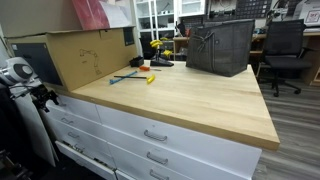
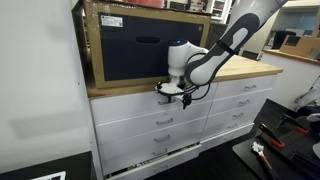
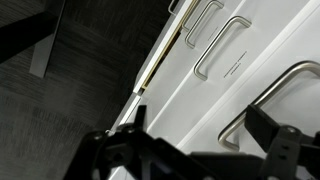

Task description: Open the top left drawer

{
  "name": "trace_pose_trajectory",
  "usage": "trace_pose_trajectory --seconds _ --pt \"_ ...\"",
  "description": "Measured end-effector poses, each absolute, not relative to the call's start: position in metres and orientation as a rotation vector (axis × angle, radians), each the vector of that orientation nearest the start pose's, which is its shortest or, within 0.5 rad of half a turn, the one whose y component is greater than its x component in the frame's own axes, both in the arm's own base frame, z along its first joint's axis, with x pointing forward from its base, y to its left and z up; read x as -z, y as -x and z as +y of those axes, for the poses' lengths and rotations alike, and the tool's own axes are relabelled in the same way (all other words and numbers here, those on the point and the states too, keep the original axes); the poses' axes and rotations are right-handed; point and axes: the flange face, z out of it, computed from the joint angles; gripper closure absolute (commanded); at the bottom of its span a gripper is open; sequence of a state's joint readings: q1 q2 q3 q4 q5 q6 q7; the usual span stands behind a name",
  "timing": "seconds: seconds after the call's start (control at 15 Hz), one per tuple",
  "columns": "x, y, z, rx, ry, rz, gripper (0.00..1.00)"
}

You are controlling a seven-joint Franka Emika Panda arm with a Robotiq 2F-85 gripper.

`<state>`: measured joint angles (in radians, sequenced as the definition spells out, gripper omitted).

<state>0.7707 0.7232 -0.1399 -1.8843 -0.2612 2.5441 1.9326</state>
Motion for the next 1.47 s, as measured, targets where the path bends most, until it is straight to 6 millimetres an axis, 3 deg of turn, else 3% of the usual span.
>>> trace_pose_trajectory --seconds 0.4,0.87,1.07,1.47 --pt "-0.118 -0.496 0.37 0.375 2.834 1.617 0.0" --pt "-0.118 -0.481 0.381 0.705 2.708 1.805 0.0" --pt "-0.118 -0.475 0.391 0.766 2.618 1.871 0.0" --pt "-0.097 -0.471 0.405 0.797 2.53 1.941 0.0"
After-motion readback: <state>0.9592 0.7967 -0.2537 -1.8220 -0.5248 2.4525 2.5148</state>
